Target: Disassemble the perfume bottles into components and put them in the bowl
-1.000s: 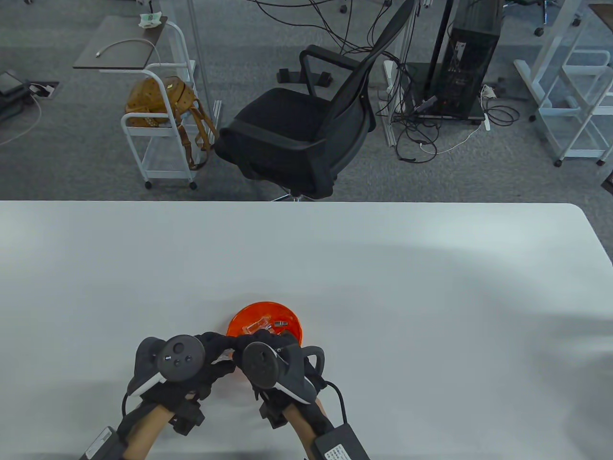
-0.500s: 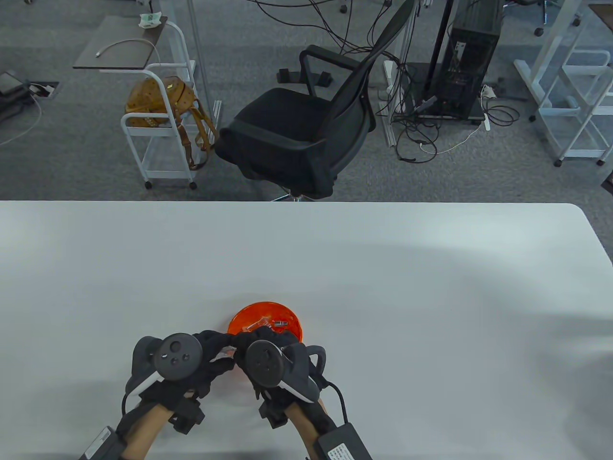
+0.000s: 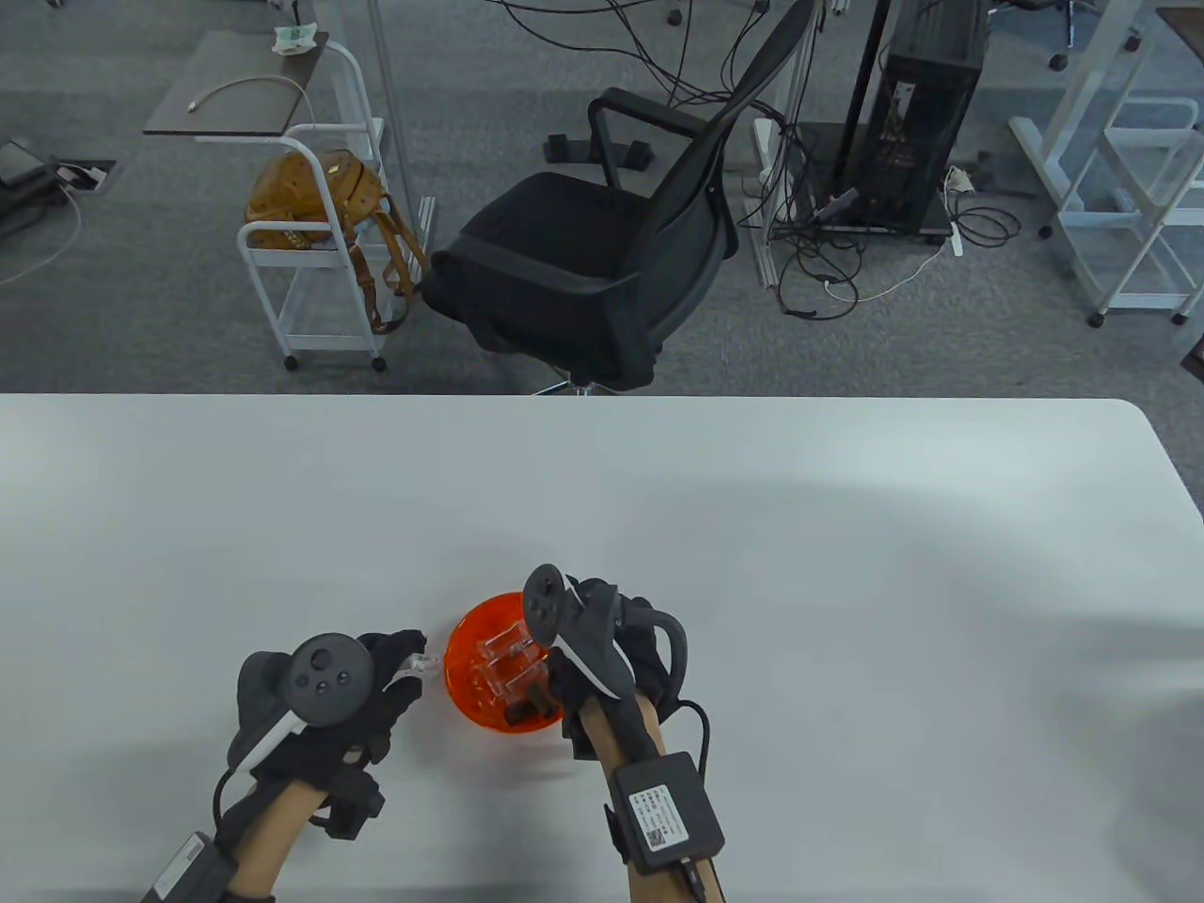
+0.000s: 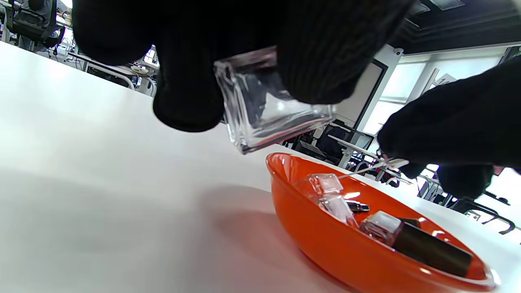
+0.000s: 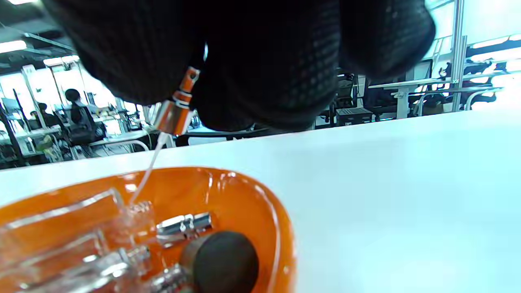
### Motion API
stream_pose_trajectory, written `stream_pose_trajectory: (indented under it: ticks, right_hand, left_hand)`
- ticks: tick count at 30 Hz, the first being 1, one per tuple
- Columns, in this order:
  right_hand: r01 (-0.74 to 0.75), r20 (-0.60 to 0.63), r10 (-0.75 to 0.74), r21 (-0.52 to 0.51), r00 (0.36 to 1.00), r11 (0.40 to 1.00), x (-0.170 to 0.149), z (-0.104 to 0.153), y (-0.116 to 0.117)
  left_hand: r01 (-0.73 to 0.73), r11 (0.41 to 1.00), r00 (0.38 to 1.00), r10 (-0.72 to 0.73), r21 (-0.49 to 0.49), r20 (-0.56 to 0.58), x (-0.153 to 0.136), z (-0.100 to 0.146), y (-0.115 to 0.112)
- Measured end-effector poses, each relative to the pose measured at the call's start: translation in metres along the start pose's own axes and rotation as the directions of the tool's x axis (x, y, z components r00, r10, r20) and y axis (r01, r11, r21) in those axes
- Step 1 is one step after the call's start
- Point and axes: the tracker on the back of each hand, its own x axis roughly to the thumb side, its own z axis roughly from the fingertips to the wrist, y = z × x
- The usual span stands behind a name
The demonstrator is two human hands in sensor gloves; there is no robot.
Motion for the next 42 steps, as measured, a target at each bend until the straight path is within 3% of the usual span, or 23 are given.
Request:
stream_pose_trajectory:
  ticks: [6, 10, 16, 21, 25, 30, 34, 42]
  right_hand:
    - [-0.159, 0.075, 0.156, 0.042, 0.985, 0.986, 0.018, 0.002, 0.016]
    - [-0.142, 0.083, 0.140, 0.017, 0.987, 0.990, 0.014, 0.005, 0.010]
    - [-0.048, 0.083, 0.053, -0.069, 0.995, 0.996, -0.016, 0.021, -0.021]
    - [0.038, 0.053, -0.033, -0.101, 0.998, 0.994, -0.057, 0.036, -0.034]
    - [0.162, 0.029, -0.160, -0.070, 0.987, 0.984, -0.081, 0.036, -0.022]
    - [0.125, 0.012, -0.125, -0.003, 0.992, 0.992, -0.090, 0.034, -0.007]
    - [0.137, 0.007, -0.137, 0.022, 0.991, 0.990, -0.087, 0.032, -0.003]
    - [0.127, 0.016, -0.128, 0.037, 0.992, 0.991, -0.084, 0.032, -0.001]
  left_hand:
    - [0.012, 1.000, 1.000, -0.012, 0.000, -0.007, 0.000, -0.001, 0.000]
    - [0.033, 0.999, 0.999, -0.033, -0.008, -0.007, 0.001, -0.001, -0.002]
    - [0.087, 0.996, 0.996, -0.087, -0.003, 0.014, 0.012, -0.003, -0.004]
    - [0.125, 0.992, 0.991, -0.126, 0.015, 0.051, 0.046, -0.019, 0.001]
    - [0.208, 0.978, 0.976, -0.206, -0.030, 0.071, 0.077, -0.041, -0.010]
    - [0.307, 0.948, 0.951, -0.303, -0.085, 0.058, 0.098, -0.060, -0.031]
    - [0.395, 0.915, 0.919, -0.394, -0.086, 0.033, 0.105, -0.064, -0.043]
    - [0.396, 0.912, 0.918, -0.396, -0.107, 0.023, 0.107, -0.062, -0.047]
